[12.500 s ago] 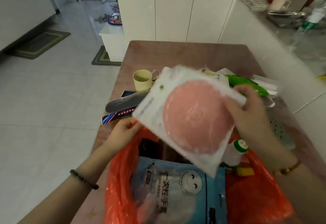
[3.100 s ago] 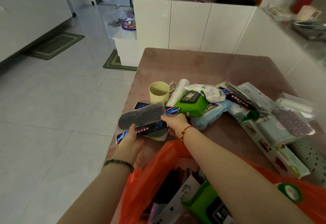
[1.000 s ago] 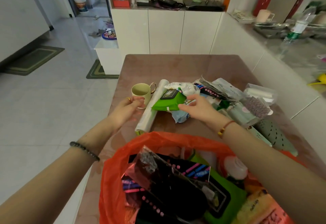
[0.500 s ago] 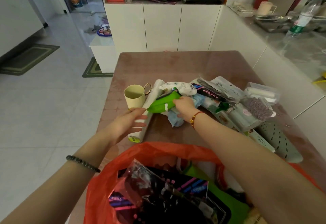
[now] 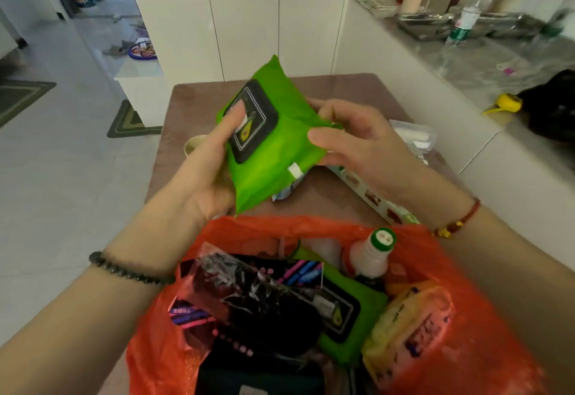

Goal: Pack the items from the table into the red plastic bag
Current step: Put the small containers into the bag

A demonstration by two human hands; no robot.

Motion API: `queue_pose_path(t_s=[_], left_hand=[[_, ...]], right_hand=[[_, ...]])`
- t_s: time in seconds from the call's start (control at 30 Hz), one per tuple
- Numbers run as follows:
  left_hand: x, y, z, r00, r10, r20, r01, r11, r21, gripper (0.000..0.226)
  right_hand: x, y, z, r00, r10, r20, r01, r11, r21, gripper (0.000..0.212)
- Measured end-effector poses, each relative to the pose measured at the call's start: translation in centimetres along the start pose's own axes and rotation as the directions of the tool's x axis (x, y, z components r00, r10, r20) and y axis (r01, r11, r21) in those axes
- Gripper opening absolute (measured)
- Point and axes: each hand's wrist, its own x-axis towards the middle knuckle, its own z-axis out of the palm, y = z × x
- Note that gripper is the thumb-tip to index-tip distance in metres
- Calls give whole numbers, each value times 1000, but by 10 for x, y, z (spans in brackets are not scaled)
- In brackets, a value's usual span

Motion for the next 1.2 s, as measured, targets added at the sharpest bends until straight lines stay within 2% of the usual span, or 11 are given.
queue_pose_path(t_s=[0.13, 0.2, 0.3, 0.4, 0.47, 0.53, 0.63, 0.73, 0.83, 1.0, 1.2], left_hand=[[-19, -42, 18, 997, 71, 23, -73, 993, 98, 62], [-28, -61, 23, 991, 125, 46, -132, 966, 220, 61], [-39, -86, 32, 985, 82, 150, -132, 923, 362, 64], [-40, -112, 42, 962, 43, 269, -194, 803, 563, 65], [-36, -134, 49, 938, 15, 345, -260, 688, 677, 77], [-33, -153, 56, 927, -26, 375, -304, 535, 788, 85], [-29, -178, 65, 908, -105, 405, -360, 296, 885, 86], [-25, -195, 66, 887, -186, 424, -414, 89, 906, 89], [-21, -208, 71, 864, -278, 420, -449, -49, 892, 89], [-16, -236, 95, 868, -274, 414, -466, -160, 870, 87], [-22, -259, 95, 875, -277, 397, -482, -418, 770, 85]], right_hand=[[-64, -7, -27, 997, 54, -59, -54, 999, 6, 35], [-100, 1, -40, 938, 8, -345, -84, 975, -206, 43], [-162, 27, -67, 745, -81, -662, -537, 516, -667, 56], [-221, 54, -81, 623, 235, -746, -778, 289, -558, 102], [-246, 63, -74, 510, 388, -768, -859, 279, -429, 100], [-260, 68, -73, 504, 328, -799, -848, 362, -386, 64], [-262, 61, -77, 359, 249, -899, -747, 654, -117, 16], [-260, 53, -84, 234, 398, -887, -493, 835, 245, 16], [-262, 54, -91, 255, 461, -850, -316, 871, 377, 13], [-256, 58, -88, 468, 521, -713, -361, 850, 384, 20], [-261, 54, -103, 536, 406, -740, -640, 768, -42, 17]])
